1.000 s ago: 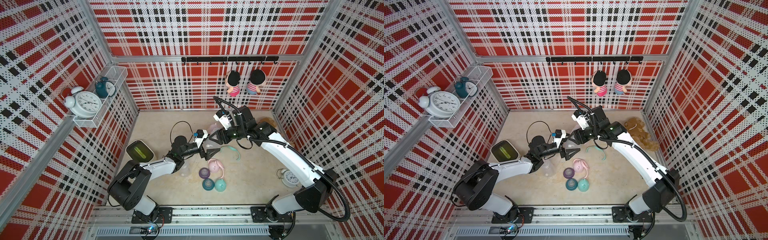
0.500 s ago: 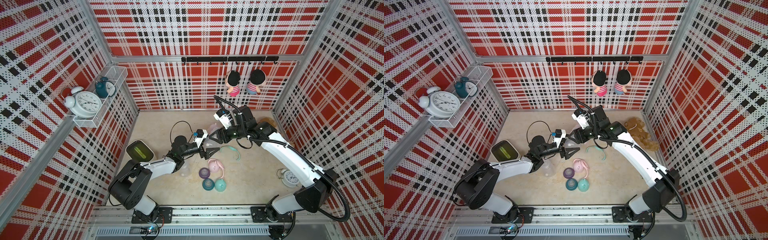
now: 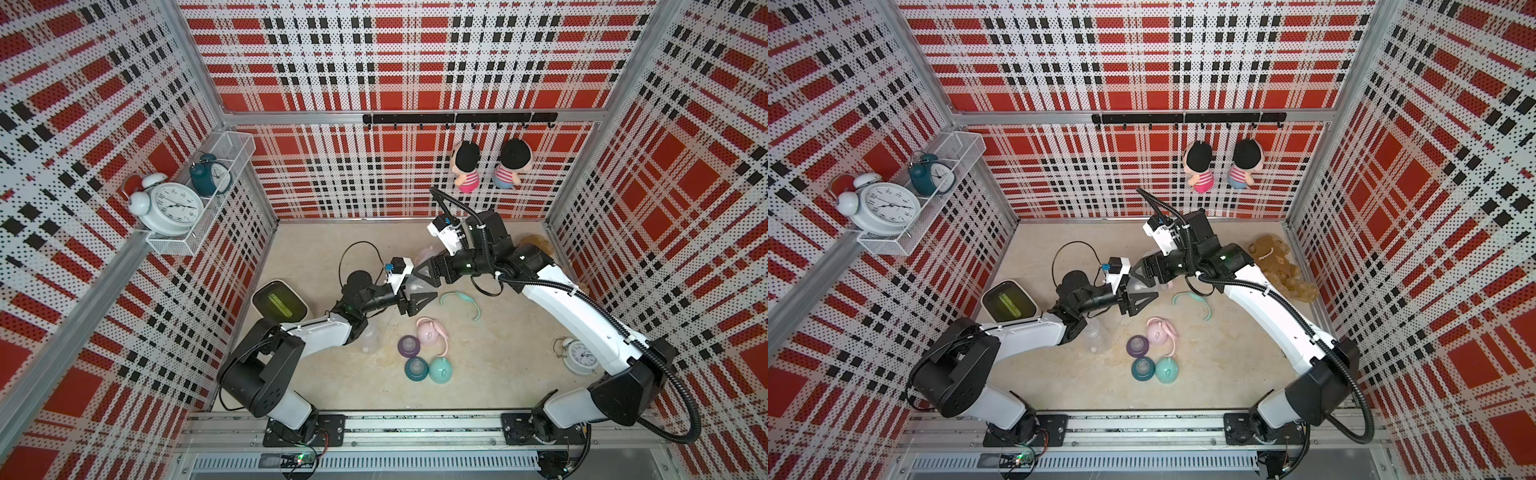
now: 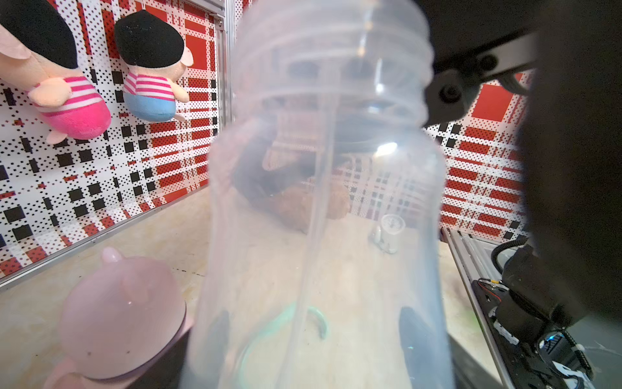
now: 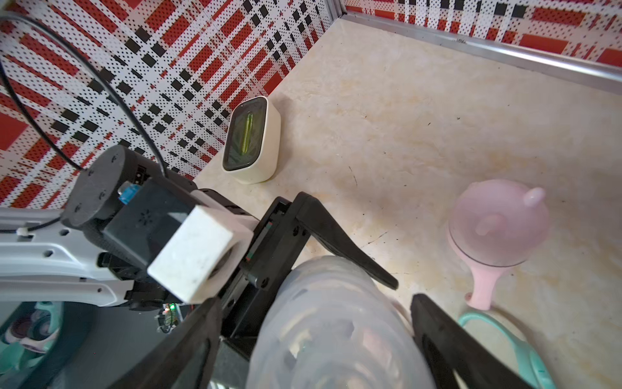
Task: Assemble the baby bottles
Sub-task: Pick up the baby bottle from the center of the board, then pick up the handle at the center of the board.
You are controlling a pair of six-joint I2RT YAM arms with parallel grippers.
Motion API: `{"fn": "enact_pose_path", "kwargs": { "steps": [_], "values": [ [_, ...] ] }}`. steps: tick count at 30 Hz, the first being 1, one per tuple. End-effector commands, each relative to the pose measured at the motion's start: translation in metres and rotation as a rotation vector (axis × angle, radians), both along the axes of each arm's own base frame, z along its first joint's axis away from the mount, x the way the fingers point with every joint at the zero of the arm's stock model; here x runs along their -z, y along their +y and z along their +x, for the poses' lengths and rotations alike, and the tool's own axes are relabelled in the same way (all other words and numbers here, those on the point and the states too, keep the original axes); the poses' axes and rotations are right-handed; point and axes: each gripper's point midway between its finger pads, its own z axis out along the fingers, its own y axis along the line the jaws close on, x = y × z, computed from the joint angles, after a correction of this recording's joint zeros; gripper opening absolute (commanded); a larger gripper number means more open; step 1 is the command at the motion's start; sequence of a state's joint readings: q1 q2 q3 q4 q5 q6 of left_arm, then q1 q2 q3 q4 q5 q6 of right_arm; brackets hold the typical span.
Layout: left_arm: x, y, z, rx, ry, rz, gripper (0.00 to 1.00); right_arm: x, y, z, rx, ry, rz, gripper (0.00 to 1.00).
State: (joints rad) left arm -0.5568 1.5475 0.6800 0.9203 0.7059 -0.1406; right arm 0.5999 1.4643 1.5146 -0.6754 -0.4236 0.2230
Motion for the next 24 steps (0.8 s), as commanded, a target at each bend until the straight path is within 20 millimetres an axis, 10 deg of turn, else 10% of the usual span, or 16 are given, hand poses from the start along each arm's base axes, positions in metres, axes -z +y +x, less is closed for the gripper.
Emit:
{"fn": "enact_pose_path", "kwargs": {
  "steps": [1, 12, 24],
  "values": [
    [-0.014, 0.006, 0.006, -0.013, -0.024, -0.042, 0.0, -0.032, -0.017, -0.001, 0.082, -0.108, 0.048, 0.92],
    [-0.024, 0.019, 0.002, -0.041, -0.046, -0.06, 0.0, -0.004, -0.078, -0.015, 0.348, -0.115, 0.033, 0.91],
    [-0.037, 0.017, -0.011, -0.054, -0.092, -0.075, 0.0, 0.117, -0.152, -0.017, 0.717, 0.008, -0.12, 0.74]
  ]
}}
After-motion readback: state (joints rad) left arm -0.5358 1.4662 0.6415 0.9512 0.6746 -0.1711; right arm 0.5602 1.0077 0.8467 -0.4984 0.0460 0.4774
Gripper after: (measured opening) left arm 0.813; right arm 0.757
